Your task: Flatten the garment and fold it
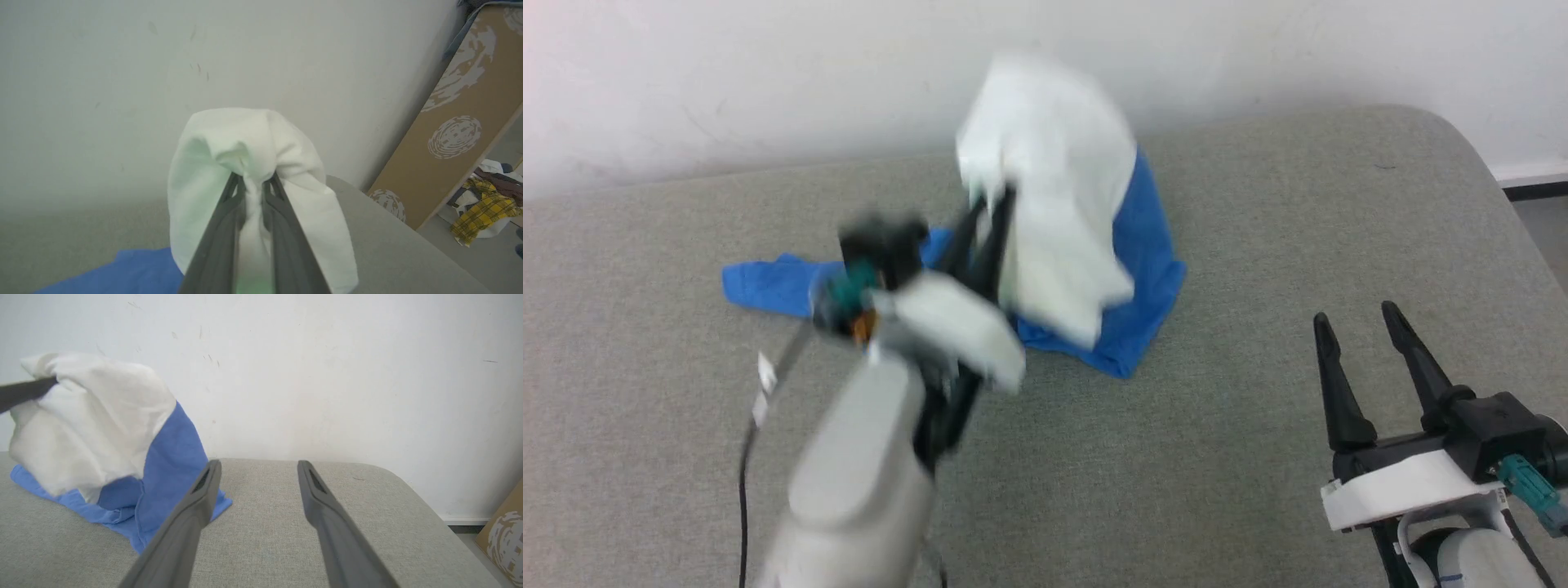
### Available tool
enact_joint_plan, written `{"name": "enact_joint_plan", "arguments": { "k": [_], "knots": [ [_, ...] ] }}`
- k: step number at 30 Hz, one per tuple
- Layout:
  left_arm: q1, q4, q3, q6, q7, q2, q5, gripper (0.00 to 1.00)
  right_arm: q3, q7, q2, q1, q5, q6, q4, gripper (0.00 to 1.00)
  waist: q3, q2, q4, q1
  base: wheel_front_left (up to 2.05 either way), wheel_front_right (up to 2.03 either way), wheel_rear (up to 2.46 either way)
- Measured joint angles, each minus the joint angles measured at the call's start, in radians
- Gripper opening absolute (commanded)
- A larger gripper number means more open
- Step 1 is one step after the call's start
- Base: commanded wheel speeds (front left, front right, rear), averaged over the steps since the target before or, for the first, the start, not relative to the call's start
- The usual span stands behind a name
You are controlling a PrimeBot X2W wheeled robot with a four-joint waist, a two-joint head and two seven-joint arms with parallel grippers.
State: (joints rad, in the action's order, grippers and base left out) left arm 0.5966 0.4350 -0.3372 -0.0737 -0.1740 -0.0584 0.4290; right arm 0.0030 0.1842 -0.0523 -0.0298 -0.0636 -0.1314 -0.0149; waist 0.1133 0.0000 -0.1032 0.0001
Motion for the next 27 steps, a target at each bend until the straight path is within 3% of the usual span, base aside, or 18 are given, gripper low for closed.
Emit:
{"name": "enact_joint_plan", "arguments": {
  "k": [6, 11, 12, 13, 14, 20, 27],
  "knots": [
    [-0.288, 0.040, -0.064, 0.045, 0.014, -0.005, -0.009, 0.00, 0.007, 0.000, 0.000, 0.003, -0.007, 0.000, 0.003, 1.00, 0.009, 0.0000, 0.012, -0.0001, 0.00, 0.00, 0.00],
    [-0.397, 0.040, -0.091, 0.080, -0.012, -0.007, -0.025, 0.00, 0.014, -0.007, 0.000, 0.004, -0.006, 0.000, 0.002, 1.00, 0.004, 0.0000, 0.029, -0.0001, 0.00, 0.00, 0.00],
    [-0.410, 0.034, -0.094, 0.086, -0.018, -0.007, -0.025, 0.18, 0.015, -0.008, 0.000, 0.004, -0.006, 0.000, 0.002, 1.00, 0.001, 0.0000, 0.031, -0.0001, 0.00, 0.00, 0.00],
    [-0.422, 0.023, -0.095, 0.088, -0.028, -0.006, -0.024, 0.50, 0.015, -0.008, 0.000, 0.005, -0.006, 0.000, 0.002, 1.00, -0.003, 0.0000, 0.032, -0.0001, 0.00, 0.00, 0.00],
    [-0.432, 0.011, -0.098, 0.093, -0.038, -0.006, -0.025, 1.00, 0.013, -0.008, 0.000, 0.006, -0.006, 0.000, 0.002, 1.00, -0.007, 0.0000, 0.035, -0.0001, 0.00, 0.00, 0.00],
    [-0.464, -0.119, -0.095, 0.103, -0.078, -0.001, -0.028, 1.00, 0.013, -0.018, 0.000, 0.033, -0.004, 0.000, -0.001, 1.00, -0.039, 0.0000, 0.049, -0.0002, 0.00, 0.00, 0.00],
    [-0.498, -0.282, 0.006, 0.123, -0.083, -0.013, -0.058, 1.00, 0.010, -0.030, 0.000, 0.060, -0.003, 0.000, -0.014, 1.00, -0.062, 0.0000, 0.066, -0.0002, 0.00, 0.00, 0.00]
  ]
}}
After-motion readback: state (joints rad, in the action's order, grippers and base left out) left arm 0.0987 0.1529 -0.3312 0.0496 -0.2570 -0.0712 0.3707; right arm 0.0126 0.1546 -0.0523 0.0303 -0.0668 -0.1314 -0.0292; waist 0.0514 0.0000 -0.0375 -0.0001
